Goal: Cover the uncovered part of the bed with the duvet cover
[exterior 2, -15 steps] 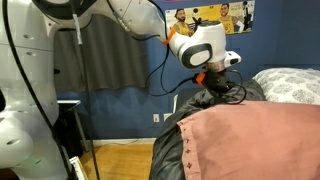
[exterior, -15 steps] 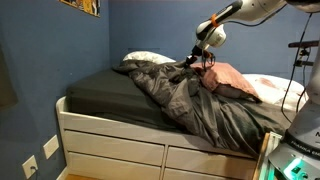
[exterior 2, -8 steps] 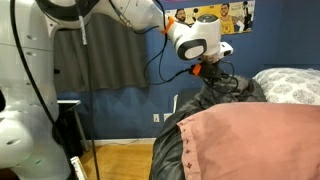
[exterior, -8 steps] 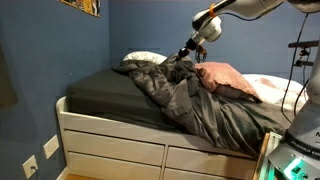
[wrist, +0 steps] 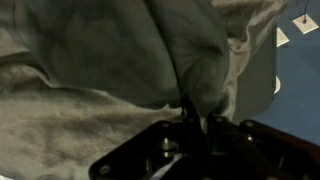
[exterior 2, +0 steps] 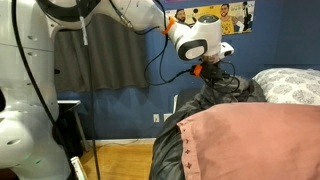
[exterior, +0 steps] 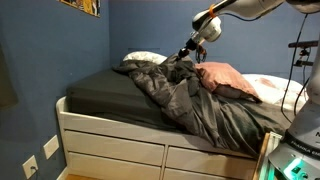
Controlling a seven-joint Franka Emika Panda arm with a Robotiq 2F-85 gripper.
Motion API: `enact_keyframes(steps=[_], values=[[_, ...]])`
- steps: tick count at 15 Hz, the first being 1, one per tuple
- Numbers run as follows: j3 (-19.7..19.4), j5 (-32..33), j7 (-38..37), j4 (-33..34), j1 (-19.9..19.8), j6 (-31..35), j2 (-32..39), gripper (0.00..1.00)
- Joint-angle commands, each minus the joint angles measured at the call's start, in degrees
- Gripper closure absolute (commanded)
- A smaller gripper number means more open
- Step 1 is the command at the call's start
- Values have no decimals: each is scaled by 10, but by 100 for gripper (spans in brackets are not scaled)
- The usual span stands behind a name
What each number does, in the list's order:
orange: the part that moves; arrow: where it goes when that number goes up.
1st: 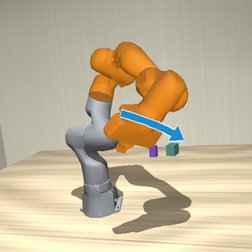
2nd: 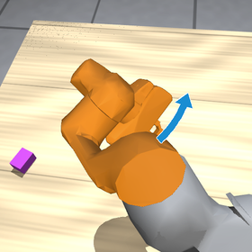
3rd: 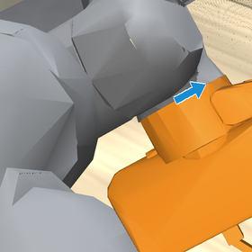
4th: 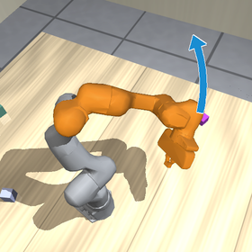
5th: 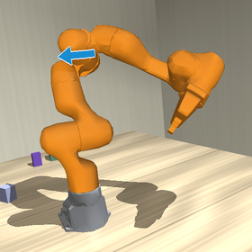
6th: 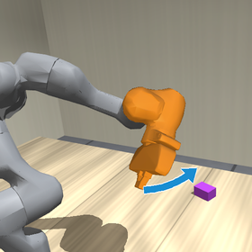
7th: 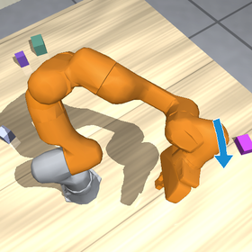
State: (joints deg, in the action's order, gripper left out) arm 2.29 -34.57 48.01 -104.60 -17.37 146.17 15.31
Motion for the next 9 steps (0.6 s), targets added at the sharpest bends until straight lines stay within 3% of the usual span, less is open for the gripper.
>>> enact_keyframes(steps=[1, 9], values=[[24, 1, 45, 131, 23, -18, 69, 98], [115, 28, 112, 363, 76, -105, 200, 98]])
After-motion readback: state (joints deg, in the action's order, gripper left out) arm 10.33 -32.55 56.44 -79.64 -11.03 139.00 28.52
